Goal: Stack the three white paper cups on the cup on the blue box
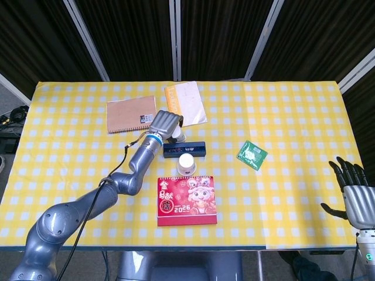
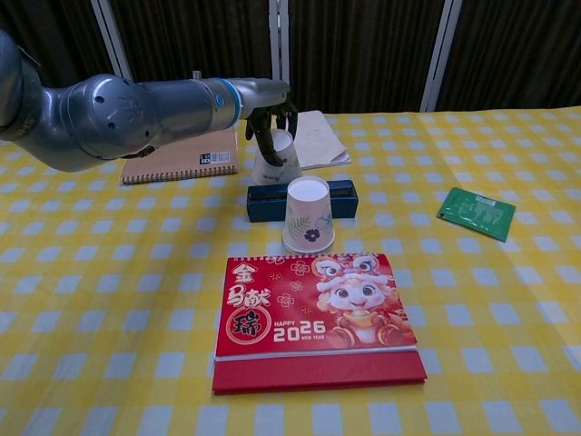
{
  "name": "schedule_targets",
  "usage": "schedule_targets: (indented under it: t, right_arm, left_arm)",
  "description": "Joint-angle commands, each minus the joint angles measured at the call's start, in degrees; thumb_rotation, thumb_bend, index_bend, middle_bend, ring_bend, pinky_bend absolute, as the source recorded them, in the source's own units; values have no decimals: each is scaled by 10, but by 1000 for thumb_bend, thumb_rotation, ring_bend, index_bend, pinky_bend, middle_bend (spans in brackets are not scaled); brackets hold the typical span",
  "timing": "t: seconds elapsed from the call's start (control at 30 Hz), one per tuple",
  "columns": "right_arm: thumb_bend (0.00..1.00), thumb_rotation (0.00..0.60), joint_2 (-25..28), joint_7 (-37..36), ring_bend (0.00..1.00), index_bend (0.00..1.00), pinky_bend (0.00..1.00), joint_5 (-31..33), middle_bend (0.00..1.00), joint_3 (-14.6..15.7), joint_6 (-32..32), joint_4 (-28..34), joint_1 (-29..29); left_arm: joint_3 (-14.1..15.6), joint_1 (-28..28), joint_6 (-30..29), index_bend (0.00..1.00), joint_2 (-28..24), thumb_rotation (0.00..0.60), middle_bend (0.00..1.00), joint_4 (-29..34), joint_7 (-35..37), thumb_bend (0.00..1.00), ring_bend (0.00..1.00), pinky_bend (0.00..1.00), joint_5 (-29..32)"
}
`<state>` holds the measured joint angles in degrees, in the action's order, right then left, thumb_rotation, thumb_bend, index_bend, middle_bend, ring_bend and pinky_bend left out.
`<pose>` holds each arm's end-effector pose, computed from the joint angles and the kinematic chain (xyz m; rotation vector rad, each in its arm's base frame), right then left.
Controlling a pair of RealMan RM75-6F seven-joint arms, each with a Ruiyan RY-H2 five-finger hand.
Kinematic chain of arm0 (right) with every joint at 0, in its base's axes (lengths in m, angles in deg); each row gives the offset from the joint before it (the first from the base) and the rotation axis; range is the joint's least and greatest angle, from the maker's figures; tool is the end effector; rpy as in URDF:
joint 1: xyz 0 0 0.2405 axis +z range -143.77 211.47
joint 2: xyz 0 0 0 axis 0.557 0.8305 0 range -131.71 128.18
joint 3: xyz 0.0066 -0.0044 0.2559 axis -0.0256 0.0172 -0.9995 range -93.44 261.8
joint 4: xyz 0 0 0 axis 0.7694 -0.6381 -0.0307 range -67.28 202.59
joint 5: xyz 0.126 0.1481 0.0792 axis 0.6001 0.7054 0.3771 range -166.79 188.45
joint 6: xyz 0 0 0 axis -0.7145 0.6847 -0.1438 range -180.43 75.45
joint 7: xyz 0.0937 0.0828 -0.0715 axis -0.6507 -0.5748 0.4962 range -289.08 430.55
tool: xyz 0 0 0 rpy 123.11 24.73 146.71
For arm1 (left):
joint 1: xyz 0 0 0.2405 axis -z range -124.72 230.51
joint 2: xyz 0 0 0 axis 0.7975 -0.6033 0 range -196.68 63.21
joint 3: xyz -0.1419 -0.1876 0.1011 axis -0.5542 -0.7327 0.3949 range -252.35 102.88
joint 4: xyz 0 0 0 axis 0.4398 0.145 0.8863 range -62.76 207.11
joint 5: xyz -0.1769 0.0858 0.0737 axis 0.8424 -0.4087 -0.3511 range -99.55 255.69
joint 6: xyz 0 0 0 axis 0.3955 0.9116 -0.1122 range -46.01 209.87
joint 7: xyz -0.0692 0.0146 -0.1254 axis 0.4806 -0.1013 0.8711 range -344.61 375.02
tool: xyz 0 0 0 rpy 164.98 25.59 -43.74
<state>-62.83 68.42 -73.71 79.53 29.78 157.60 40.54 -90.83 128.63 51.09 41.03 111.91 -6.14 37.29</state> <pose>-0.3201 -0.1989 0.1812 1.3966 -0.8634 0.8730 -0.0267 0.4846 -0.0699 -1.9045 -0.8688 -0.7840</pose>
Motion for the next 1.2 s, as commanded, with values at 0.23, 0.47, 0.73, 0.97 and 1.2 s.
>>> schedule_targets:
  t: [0.23,0.47,0.73,0.97,1.2]
  right_arm:
    - [0,600,2,-1,0,63,0,-10,0,3,6,6,-1]
    - [0,600,1,13,0,63,0,-21,0,8,14,13,-5]
    - [0,600,3,26,0,63,0,-39,0,12,33,28,-11]
    - [0,600,4,32,0,63,0,-47,0,14,38,33,-12]
    - [0,600,5,34,0,63,0,-50,0,15,41,34,-14]
  left_arm:
    - [-16,-31,-69,434,-105,600,419,169,-12,243,407,476,-15]
    - [-18,-77,-120,445,-241,600,424,370,-17,242,411,476,-35]
    - [2,-121,-125,445,-370,600,424,554,-13,237,411,476,-63]
    - [27,-136,-109,448,-418,600,424,633,-7,236,411,476,-76]
    - [44,-123,-115,451,-380,600,427,616,-18,233,411,476,-87]
